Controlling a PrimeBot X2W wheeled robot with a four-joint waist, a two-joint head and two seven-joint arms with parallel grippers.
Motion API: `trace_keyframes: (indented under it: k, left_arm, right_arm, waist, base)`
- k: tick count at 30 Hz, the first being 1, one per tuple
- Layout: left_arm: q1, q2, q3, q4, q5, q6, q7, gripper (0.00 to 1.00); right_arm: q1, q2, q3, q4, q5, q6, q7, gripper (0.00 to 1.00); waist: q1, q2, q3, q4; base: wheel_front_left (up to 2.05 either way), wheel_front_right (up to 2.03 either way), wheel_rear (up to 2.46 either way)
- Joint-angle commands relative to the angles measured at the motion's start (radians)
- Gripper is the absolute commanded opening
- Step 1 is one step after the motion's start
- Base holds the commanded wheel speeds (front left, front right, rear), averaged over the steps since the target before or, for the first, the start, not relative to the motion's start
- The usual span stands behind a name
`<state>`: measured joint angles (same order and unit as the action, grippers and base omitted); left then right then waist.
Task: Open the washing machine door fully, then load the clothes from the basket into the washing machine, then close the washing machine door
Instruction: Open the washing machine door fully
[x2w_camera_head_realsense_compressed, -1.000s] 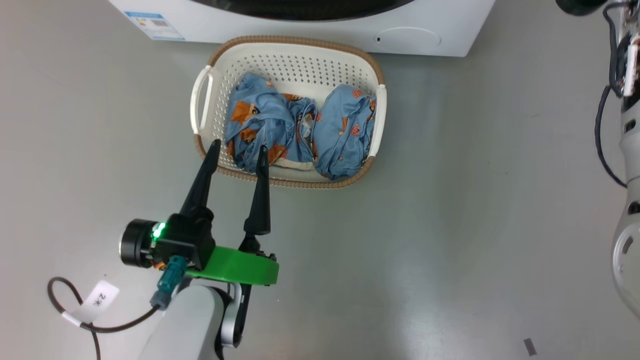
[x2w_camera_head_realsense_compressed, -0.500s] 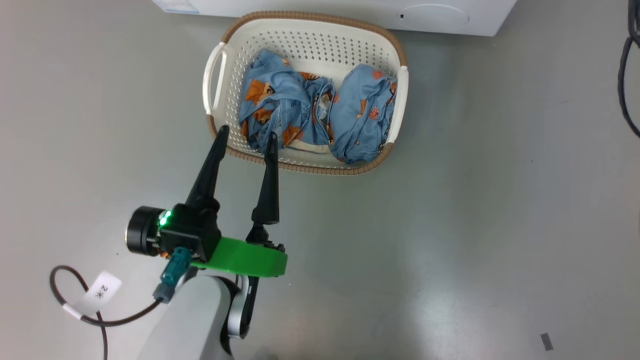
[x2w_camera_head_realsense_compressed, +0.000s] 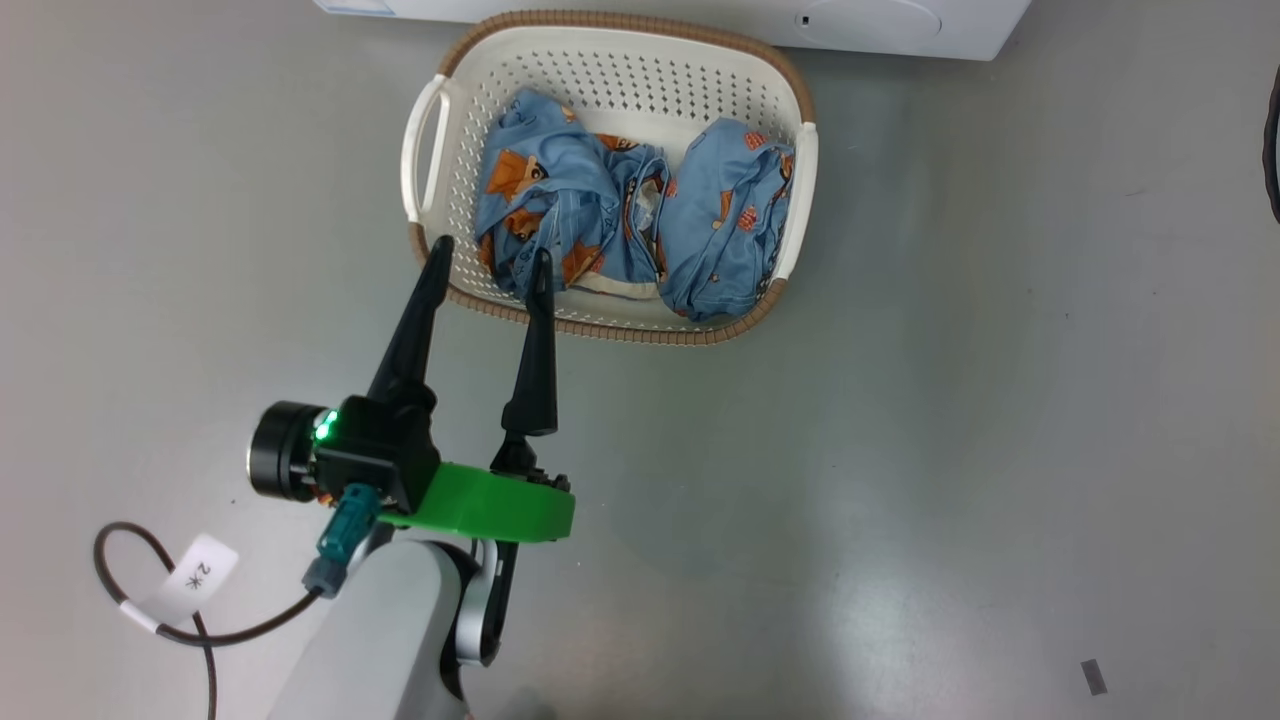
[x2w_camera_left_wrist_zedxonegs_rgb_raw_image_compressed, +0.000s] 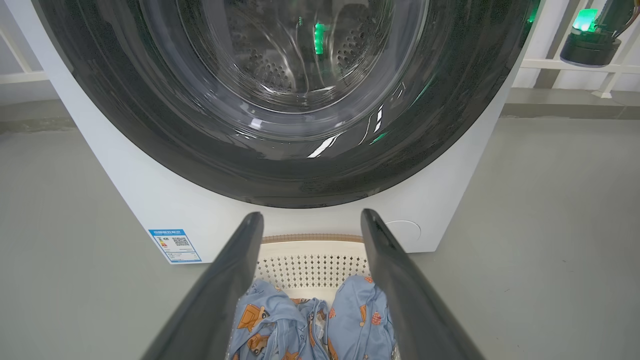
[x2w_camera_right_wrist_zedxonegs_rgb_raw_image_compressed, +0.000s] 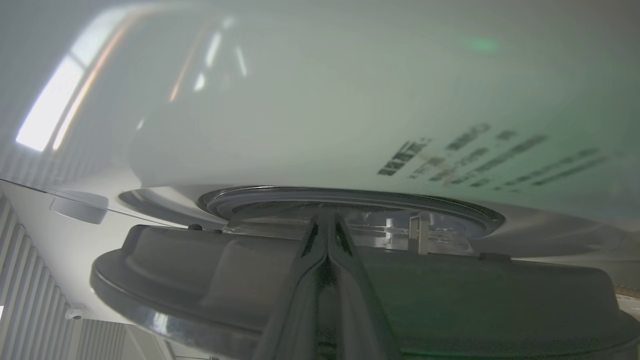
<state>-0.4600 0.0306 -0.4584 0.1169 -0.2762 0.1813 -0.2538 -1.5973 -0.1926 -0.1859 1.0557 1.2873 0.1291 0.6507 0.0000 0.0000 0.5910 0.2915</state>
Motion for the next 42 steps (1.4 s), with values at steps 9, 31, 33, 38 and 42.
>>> trace_keyframes:
  k: [9,31,33,38,42]
  left_arm:
    - [-0.004,0.020,0.027,-0.018,-0.003,0.012,-0.008,1.00]
    - [0.045,0.020,0.044,0.019,-0.003,-0.005,-0.008,1.00]
    - [0.054,0.020,0.045,0.024,-0.003,-0.009,-0.008,1.00]
    - [0.075,0.020,0.046,0.040,-0.001,-0.022,-0.008,1.00]
    - [0.099,0.020,0.048,0.062,0.004,-0.037,-0.008,1.00]
  right_arm:
    - [0.091,0.051,0.011,-0.104,0.008,0.002,0.105,0.00]
    - [0.445,0.135,0.004,-0.416,0.045,0.002,0.222,0.00]
    - [0.484,0.139,0.014,-0.440,0.048,0.002,0.221,0.00]
    - [0.572,0.142,0.072,-0.473,0.092,0.002,0.188,0.00]
    - [0.647,0.142,0.180,-0.480,0.172,0.002,0.112,0.00]
  waist:
    - [0.0000,0.0000,-0.020,-0.012]
    - [0.0000,0.0000,-0.136,-0.031]
    - [0.0000,0.0000,-0.152,-0.032]
    - [0.0000,0.0000,-0.194,-0.029]
    - [0.0000,0.0000,-0.244,-0.030]
  base:
    - [0.00,0.00,0.00]
    - [0.00,0.00,0.00]
    - [0.00,0.00,0.00]
    - [0.00,0.00,0.00]
    - [0.00,0.00,0.00]
